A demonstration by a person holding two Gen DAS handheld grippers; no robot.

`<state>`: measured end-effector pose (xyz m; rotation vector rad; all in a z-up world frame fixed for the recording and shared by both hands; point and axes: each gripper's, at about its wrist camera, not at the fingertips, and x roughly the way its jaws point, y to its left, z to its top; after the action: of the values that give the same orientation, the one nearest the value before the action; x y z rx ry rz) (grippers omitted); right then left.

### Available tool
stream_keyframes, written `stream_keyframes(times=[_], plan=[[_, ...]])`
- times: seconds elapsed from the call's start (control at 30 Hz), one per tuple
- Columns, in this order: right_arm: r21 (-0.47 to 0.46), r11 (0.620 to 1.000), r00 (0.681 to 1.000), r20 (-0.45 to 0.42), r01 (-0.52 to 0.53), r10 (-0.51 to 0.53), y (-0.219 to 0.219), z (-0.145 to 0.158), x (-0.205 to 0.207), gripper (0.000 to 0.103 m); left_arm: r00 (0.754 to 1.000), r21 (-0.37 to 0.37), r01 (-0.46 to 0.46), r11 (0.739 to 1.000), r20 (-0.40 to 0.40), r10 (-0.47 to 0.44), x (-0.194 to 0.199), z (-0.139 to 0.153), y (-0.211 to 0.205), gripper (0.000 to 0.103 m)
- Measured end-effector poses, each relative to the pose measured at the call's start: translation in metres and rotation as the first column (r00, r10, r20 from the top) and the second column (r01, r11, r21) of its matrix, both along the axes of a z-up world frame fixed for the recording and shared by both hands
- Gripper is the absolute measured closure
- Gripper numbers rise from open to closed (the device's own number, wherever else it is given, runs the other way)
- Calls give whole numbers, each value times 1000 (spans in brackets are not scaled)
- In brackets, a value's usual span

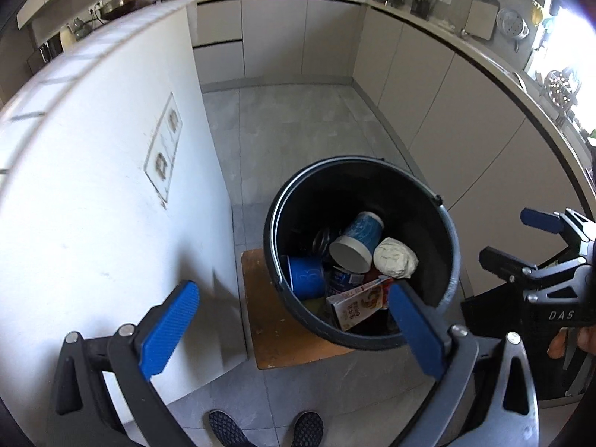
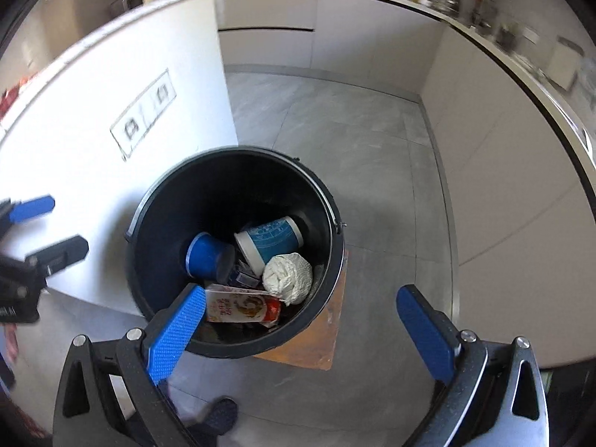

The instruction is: Collect trash

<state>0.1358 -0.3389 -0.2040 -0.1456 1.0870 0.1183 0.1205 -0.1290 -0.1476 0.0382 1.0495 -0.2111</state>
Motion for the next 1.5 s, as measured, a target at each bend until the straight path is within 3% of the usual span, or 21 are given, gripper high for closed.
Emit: stream_keyframes(times=[0.23,0.5,0.9,1.33,1.5], plan=[[5,995,995,35,96,-96,9,45,-36,0,996,1,9,1000,86,-9,-38,45,8,1],[31,995,991,83,100,-102,35,97,-84,0,993,-29,-3,1000,120,7,-82,94,32,1],[84,991,964,239,100,-118,78,189,-143,0,965,-49,-46,998,255,57,-127,170,71,1],[68,995,930,357,68,-87,112,242,-185,0,923,-79,-60,995,375,85,-149,216,89,1],[67,994,912,397,83,-103,110,256,-189,0,911,-93,-68,993,400,100,-148,221,95,1]])
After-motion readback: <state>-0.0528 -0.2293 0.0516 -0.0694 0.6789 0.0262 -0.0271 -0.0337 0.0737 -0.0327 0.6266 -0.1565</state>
